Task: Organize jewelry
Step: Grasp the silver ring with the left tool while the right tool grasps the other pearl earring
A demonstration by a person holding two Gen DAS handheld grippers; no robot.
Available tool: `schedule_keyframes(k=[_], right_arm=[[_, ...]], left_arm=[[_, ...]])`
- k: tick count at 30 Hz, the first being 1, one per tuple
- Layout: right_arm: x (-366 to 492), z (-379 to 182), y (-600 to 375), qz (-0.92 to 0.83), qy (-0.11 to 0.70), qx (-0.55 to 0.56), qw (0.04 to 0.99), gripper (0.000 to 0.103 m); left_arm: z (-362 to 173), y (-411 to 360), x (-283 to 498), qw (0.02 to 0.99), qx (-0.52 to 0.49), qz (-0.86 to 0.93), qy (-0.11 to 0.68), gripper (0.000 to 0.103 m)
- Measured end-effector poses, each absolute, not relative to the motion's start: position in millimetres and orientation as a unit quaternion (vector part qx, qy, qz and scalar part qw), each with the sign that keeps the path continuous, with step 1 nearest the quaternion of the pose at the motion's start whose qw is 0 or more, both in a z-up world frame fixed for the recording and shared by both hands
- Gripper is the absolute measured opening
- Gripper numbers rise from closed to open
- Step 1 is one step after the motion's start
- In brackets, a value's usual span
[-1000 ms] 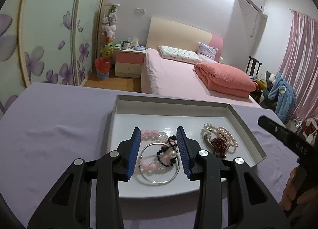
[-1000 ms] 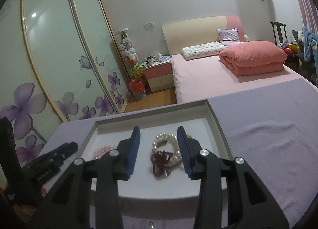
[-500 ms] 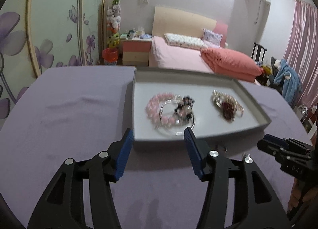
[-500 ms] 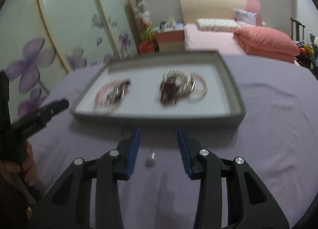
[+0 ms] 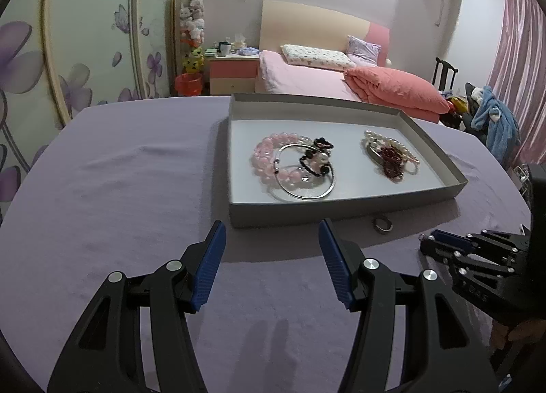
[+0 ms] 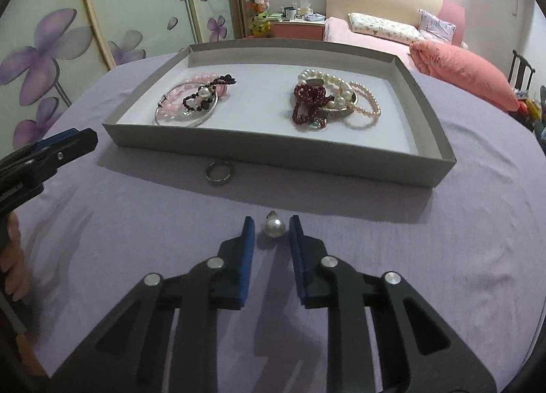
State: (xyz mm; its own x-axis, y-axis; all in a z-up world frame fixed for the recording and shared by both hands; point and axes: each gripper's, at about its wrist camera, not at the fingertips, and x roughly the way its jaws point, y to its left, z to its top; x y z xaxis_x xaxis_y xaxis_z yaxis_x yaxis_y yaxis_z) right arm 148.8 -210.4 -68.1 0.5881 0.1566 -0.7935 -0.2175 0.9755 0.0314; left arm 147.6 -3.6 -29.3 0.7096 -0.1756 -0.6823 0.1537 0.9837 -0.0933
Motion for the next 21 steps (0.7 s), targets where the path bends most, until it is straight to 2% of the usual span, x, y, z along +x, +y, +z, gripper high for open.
schedule_keyframes(k=[5, 13, 21], right_arm=[[147.3, -66.6, -220.8, 0.085, 0.441, -0.041, 0.893, 0.014], [150.1, -66.2, -285.8, 0.016, 0.445, 0.029, 0.895, 0.014], [143.1, -68.1, -299.9, 0.025, 0.44, 0.046, 0.896, 0.014]], left_arm=[[-32.0, -23.8, 146.8, 0.919, -0.006, -0.107, 0.378, 0.057], [-45.0, -87.9, 150.8, 0.904, 0.025, -0.132, 0.406, 0.057], [-66.1, -135.6, 168.4, 0.895, 0.059, -0.099, 0.431, 0.057]])
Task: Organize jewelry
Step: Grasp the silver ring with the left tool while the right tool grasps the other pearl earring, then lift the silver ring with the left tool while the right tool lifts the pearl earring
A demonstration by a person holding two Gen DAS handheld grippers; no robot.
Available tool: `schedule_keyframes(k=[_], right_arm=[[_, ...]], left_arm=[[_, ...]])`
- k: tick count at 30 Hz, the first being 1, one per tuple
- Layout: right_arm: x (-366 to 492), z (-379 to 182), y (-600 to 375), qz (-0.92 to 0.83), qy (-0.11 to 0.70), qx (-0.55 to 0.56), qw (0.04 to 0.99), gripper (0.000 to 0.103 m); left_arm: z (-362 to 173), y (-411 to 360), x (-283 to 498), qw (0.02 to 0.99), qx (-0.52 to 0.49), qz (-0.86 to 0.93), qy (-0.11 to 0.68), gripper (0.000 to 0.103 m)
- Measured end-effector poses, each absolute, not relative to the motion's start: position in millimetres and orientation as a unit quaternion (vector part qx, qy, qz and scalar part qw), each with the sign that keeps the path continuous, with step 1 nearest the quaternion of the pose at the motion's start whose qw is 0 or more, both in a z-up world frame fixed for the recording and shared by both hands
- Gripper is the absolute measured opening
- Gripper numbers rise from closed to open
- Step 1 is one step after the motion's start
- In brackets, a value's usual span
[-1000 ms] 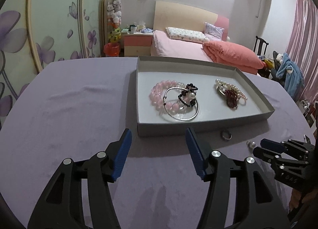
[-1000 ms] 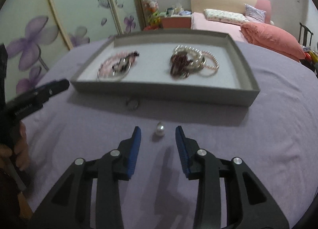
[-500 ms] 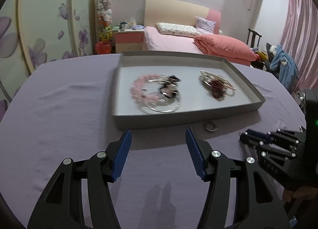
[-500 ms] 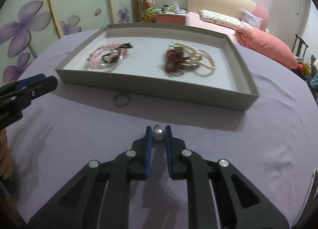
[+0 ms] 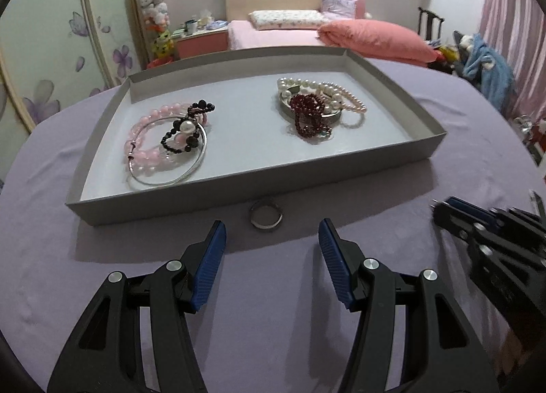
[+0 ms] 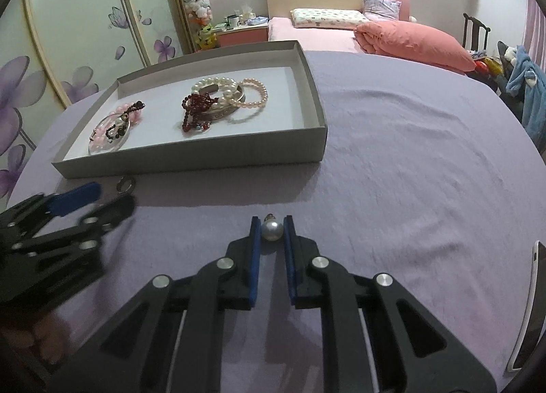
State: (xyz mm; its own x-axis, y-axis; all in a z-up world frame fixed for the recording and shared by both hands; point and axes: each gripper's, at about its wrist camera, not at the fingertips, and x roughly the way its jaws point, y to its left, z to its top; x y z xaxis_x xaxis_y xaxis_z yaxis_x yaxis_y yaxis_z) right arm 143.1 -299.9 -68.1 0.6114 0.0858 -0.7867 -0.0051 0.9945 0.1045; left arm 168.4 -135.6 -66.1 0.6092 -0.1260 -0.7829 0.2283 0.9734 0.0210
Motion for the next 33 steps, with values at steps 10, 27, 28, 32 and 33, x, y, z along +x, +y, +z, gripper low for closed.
schedule_keyframes(k=[10, 27, 28, 32, 33], right_arm=[[141.7, -67.3, -295.7, 0.034, 0.44, 0.046, 0.896, 0.014], [145.3, -66.6, -238.0, 0.078, 0.44, -0.005, 0.895, 0.014], [144.0, -67.0, -235.1, 0.075, 0.435, -0.014, 0.897, 0.014], [142.6, -67.4, -233.4, 0.075, 0.435, -0.015, 0.897, 0.014], [142.3, -67.0, -233.2, 0.075, 0.435, -0.014, 0.897, 0.014]], left_arm=[[-65.9, -138.6, 174.2, 0.899, 0.062, -0.074, 0.426, 0.023], [-63.9, -43.4, 145.1, 0.9, 0.055, -0.058, 0.428, 0.024], [-63.4, -43.0, 145.7, 0.9, 0.053, -0.058, 0.428, 0.024], [-63.4, -42.3, 146.8, 0.9, 0.053, -0.056, 0.428, 0.024], [-63.2, -42.6, 146.9, 0.9, 0.051, -0.056, 0.428, 0.024]])
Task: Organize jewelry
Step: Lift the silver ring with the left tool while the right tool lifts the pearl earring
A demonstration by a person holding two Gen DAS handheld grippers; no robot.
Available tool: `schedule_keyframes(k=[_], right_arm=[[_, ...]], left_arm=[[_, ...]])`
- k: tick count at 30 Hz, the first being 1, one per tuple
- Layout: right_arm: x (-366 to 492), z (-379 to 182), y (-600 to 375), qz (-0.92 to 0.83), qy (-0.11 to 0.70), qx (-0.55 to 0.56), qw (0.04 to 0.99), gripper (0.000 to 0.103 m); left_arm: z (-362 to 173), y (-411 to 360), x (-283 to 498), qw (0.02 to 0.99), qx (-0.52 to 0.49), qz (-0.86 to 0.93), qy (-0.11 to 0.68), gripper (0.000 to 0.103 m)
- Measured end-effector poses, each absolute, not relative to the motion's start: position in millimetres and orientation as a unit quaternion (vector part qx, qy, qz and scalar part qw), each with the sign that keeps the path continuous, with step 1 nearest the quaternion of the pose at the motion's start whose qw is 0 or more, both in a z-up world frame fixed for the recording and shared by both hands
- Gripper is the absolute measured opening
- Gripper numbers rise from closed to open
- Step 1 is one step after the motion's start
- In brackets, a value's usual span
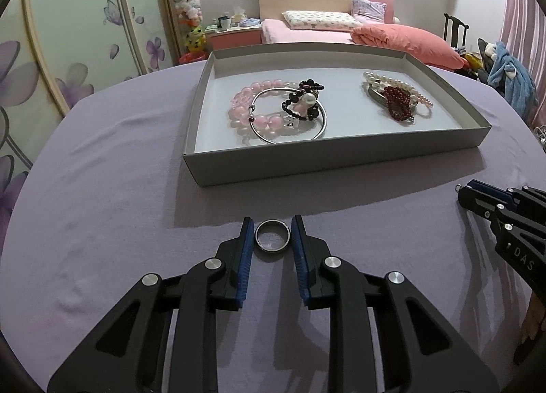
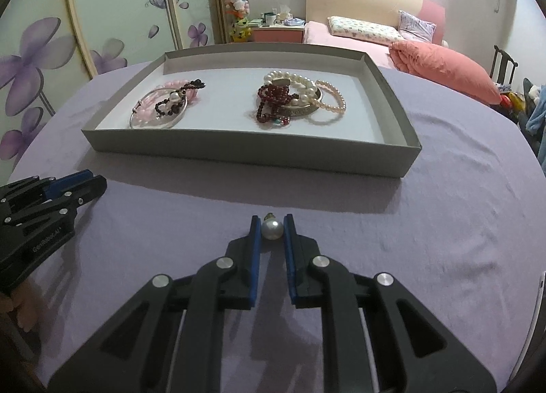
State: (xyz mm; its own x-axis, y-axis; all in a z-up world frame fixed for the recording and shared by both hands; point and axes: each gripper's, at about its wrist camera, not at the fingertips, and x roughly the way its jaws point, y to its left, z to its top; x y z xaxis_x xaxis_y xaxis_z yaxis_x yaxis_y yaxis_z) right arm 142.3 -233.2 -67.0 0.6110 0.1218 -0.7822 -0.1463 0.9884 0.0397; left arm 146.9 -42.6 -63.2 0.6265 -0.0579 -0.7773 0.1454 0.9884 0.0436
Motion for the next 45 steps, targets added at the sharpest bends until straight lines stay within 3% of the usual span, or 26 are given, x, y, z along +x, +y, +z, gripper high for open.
schedule_keyframes(k=[45], right_arm=[[144.4, -67.1, -242.4, 0.081, 0.437, 0.009, 0.896, 0.014]], left_arm=[[-64.9, -41.5, 148.6, 0.9, 0.04, -0.06, 0.429, 0.024]])
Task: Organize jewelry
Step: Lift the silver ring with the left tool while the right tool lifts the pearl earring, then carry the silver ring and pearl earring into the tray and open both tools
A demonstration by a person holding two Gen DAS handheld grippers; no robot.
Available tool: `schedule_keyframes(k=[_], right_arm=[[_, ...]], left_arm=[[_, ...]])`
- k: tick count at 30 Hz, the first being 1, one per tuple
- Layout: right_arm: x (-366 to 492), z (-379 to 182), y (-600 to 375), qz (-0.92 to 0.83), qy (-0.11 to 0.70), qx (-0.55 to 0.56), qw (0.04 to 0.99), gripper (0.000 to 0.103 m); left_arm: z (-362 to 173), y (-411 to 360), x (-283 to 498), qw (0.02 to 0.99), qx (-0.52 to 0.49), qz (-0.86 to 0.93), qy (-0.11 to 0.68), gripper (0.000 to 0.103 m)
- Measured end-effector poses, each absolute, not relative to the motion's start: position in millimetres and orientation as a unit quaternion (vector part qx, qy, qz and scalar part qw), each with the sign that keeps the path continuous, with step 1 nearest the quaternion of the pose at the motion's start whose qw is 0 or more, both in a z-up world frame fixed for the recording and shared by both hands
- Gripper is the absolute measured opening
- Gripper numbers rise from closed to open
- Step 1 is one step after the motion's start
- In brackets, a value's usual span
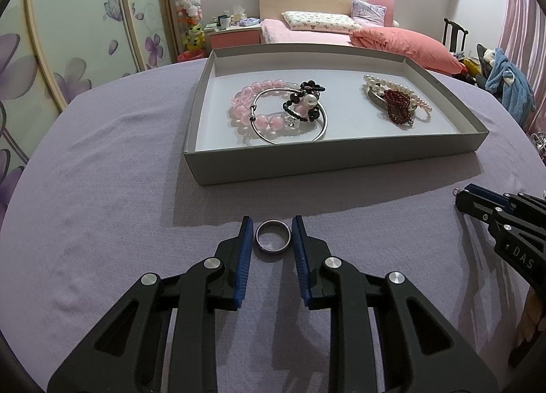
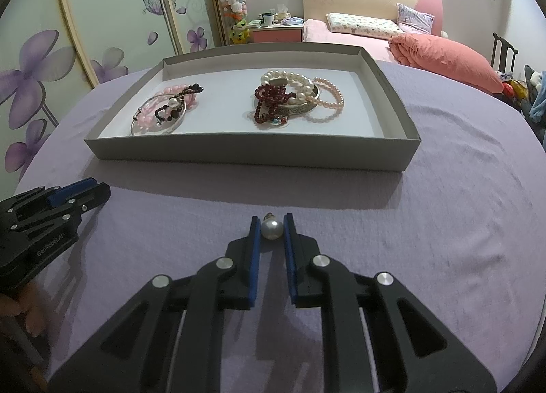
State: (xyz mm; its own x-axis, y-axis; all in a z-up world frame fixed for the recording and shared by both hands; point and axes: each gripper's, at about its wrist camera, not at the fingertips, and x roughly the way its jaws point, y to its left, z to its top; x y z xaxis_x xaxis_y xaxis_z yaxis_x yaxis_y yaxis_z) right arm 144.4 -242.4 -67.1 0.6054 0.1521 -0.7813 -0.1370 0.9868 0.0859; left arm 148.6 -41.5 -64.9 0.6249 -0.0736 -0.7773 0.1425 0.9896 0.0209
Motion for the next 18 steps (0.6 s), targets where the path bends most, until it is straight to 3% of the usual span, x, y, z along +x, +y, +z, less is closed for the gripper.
schedule_keyframes(k=[9, 18], right_arm=[[142.4, -65.4, -246.7, 0.077, 0.432, 0.041, 0.898, 0.014], [92.5, -7.6, -236.9, 0.091, 0.314, 0.058, 0.943, 0.014]], left_arm=[[-64.5, -37.5, 148.2, 0.902, 0.026, -0.061, 0.428, 0.023], [-31.4, -22.8, 112.3, 0.932, -0.026, -0.071, 0.355, 0.023]])
